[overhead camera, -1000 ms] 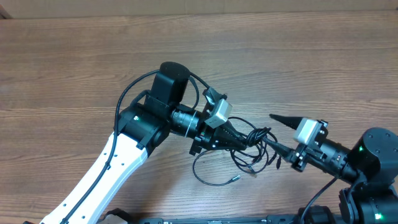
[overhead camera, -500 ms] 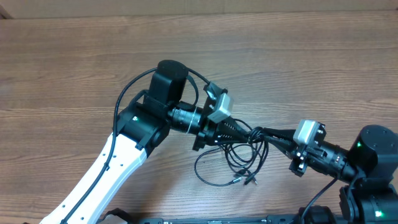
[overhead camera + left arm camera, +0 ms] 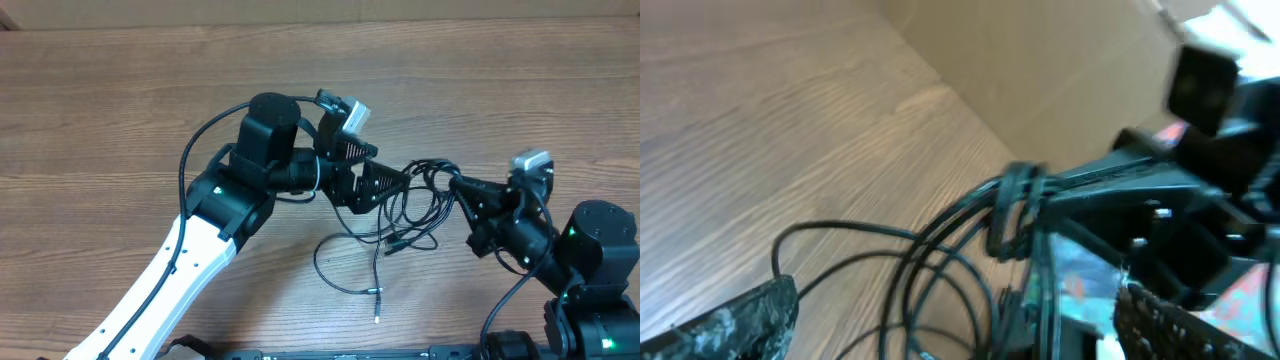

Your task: Untangle cables

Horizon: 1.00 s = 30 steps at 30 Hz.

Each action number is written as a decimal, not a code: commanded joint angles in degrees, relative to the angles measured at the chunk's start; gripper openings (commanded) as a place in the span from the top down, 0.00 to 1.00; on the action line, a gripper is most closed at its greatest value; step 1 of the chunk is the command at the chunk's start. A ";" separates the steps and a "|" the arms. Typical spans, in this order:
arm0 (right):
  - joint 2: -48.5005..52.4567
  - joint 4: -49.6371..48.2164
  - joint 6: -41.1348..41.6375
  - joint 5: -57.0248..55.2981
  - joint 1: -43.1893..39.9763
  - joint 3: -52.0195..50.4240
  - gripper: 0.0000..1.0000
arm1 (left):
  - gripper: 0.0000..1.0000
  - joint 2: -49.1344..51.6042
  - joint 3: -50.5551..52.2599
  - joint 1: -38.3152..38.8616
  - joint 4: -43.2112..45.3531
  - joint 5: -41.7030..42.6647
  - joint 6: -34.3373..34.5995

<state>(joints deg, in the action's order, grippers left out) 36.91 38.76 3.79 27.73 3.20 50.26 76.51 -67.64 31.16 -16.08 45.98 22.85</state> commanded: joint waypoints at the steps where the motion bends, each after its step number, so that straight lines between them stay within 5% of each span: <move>1: -0.44 -1.27 5.40 -1.44 0.37 0.48 0.96 | 0.00 -0.46 -0.90 1.51 3.78 5.01 2.23; 4: -0.46 -1.51 5.38 0.52 0.35 0.48 0.96 | 0.08 -0.44 -0.90 2.69 4.70 5.09 2.25; 5: -0.46 -2.03 5.38 3.43 0.35 0.48 0.96 | 0.31 -0.44 -0.90 3.76 4.85 4.94 2.27; 6: -0.46 -2.32 5.35 4.57 0.35 0.48 0.96 | 0.40 -0.44 -0.90 4.22 5.05 4.87 2.27; 10: -0.46 -2.93 5.35 7.04 0.35 0.48 0.96 | 0.70 -0.44 -0.90 5.68 6.08 3.96 2.29; 13: -0.46 -3.10 5.16 8.50 0.35 0.48 0.96 | 0.78 -0.44 -0.90 5.66 6.08 3.93 2.29; 22: -0.46 -3.96 5.16 8.46 0.35 0.48 0.96 | 0.71 0.13 -0.87 5.62 3.37 0.15 2.49; 30: -0.46 -5.70 5.16 8.41 0.35 0.48 0.96 | 0.41 0.33 -0.87 5.64 2.38 -0.52 4.26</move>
<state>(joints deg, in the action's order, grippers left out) 36.91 34.02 8.84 35.66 3.20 50.26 76.51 -67.66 36.67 -13.74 46.39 26.24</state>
